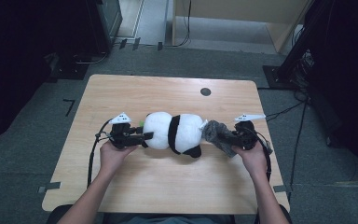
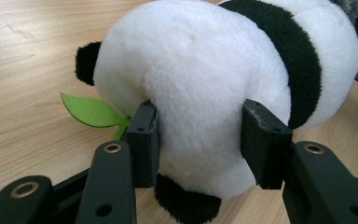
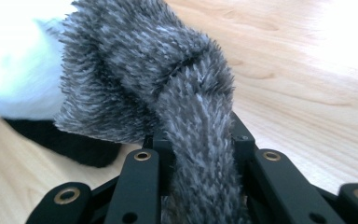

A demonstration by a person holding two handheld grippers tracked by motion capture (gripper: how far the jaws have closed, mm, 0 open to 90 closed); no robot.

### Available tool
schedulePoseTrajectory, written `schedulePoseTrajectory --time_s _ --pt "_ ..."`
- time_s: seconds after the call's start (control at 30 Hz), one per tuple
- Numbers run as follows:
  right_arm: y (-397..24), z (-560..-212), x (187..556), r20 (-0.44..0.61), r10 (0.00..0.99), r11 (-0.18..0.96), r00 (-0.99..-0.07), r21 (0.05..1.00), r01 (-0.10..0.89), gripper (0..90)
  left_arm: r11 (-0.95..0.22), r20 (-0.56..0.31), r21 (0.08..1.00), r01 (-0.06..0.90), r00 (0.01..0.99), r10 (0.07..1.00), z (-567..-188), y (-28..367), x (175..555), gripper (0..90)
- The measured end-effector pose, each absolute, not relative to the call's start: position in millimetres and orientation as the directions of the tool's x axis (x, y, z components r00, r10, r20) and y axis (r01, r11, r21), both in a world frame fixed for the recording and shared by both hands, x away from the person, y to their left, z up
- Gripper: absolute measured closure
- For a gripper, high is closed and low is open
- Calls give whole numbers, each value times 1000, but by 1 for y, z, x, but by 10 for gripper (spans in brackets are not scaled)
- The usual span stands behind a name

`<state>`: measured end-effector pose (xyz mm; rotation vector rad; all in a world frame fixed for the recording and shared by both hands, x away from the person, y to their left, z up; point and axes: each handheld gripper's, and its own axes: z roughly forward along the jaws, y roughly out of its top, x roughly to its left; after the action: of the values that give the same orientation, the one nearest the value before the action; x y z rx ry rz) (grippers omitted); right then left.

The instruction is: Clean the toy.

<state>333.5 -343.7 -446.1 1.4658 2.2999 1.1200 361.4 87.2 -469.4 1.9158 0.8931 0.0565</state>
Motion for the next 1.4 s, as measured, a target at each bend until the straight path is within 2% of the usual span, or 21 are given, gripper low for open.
schedulePoseTrajectory --time_s 0.27,0.6,0.8,0.97,1.1,1.4 --pt "-359 -457 351 239 885 148 -400 670 727 726 -247 -322 794 556 729 604 -470 87 362 520" --pt "-361 -481 373 200 908 157 -368 653 741 692 -248 -320 795 553 731 603 -470 88 362 516" --pt "-365 -491 379 195 916 150 -352 645 749 616 -248 -317 798 550 732 603 -471 88 362 506" --pt "-368 -491 378 205 908 143 -366 670 729 491 -244 -318 799 549 732 603 -471 88 363 482" --pt "-369 -484 376 209 904 133 -373 692 710 458 -243 -325 798 552 733 598 -472 90 363 442" --pt "-366 -469 366 208 890 130 -405 737 663 321 -246 -314 805 541 738 597 -473 91 364 335"
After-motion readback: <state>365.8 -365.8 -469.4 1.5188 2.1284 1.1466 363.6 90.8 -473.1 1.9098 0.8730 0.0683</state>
